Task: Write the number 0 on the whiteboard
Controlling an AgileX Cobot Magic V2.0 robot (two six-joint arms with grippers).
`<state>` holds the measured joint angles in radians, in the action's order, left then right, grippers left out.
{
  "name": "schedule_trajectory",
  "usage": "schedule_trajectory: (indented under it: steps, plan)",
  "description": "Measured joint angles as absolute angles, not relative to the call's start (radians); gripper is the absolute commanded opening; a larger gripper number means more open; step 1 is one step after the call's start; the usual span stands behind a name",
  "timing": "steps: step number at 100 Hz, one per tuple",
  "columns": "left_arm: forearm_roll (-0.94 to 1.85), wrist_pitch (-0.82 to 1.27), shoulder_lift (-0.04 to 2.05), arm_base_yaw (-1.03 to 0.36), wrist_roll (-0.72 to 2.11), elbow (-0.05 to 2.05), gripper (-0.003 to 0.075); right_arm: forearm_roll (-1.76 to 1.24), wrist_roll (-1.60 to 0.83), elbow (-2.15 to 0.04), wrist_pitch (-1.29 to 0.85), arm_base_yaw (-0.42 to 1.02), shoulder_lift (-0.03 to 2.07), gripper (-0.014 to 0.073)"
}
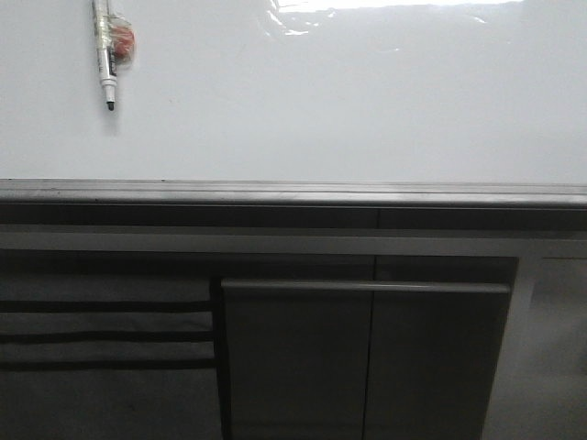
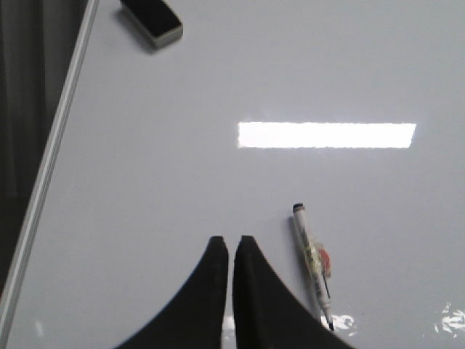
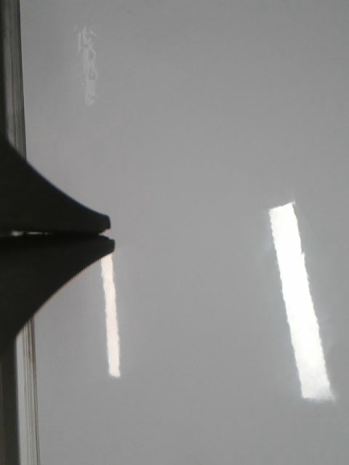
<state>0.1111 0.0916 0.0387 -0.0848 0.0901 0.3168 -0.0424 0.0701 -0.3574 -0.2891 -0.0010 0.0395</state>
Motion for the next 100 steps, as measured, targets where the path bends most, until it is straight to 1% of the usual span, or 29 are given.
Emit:
schedule_trajectory:
  steps: [17, 30, 49, 76, 80, 85, 90, 95, 97, 100]
  plan:
    - [0.086, 0.299, 0.185, -0.085, 0.09, 0.508, -0.002, -0.042, 0.0, -0.527, -0.458, -0.001, 0.203, -0.0073]
    - [0.08, 0.407, 0.276, -0.085, 0.09, 0.562, -0.002, -0.042, -0.056, -0.605, -0.562, -0.001, 0.322, -0.0073]
    - [0.08, 0.454, 0.335, -0.085, 0.09, 0.563, -0.002, -0.042, -0.065, -0.616, -0.611, -0.001, 0.425, -0.0073]
    - [0.08, 0.454, 0.356, -0.085, 0.09, 0.563, -0.0013, -0.042, -0.069, -0.616, -0.622, -0.001, 0.471, -0.007]
    - [0.08, 0.454, 0.362, -0.085, 0.09, 0.563, 0.0015, -0.042, -0.069, -0.616, -0.622, -0.001, 0.475, -0.005]
    - [0.08, 0.454, 0.37, -0.085, 0.09, 0.563, 0.0077, -0.042, -0.069, -0.616, -0.624, -0.001, 0.483, -0.0001]
    - [0.08, 0.454, 0.379, -0.085, 0.09, 0.563, 0.0165, -0.042, -0.069, -0.616, -0.624, -0.001, 0.49, 0.0069]
    - [0.08, 0.454, 0.389, -0.085, 0.09, 0.563, 0.0281, -0.042, -0.069, -0.616, -0.624, -0.001, 0.499, 0.0167]
    - [0.08, 0.454, 0.393, -0.085, 0.09, 0.563, 0.0309, -0.042, -0.069, -0.616, -0.624, -0.001, 0.501, 0.0192]
    - [0.08, 0.454, 0.4, -0.085, 0.09, 0.563, 0.0377, -0.042, -0.069, -0.616, -0.624, -0.001, 0.506, 0.0248]
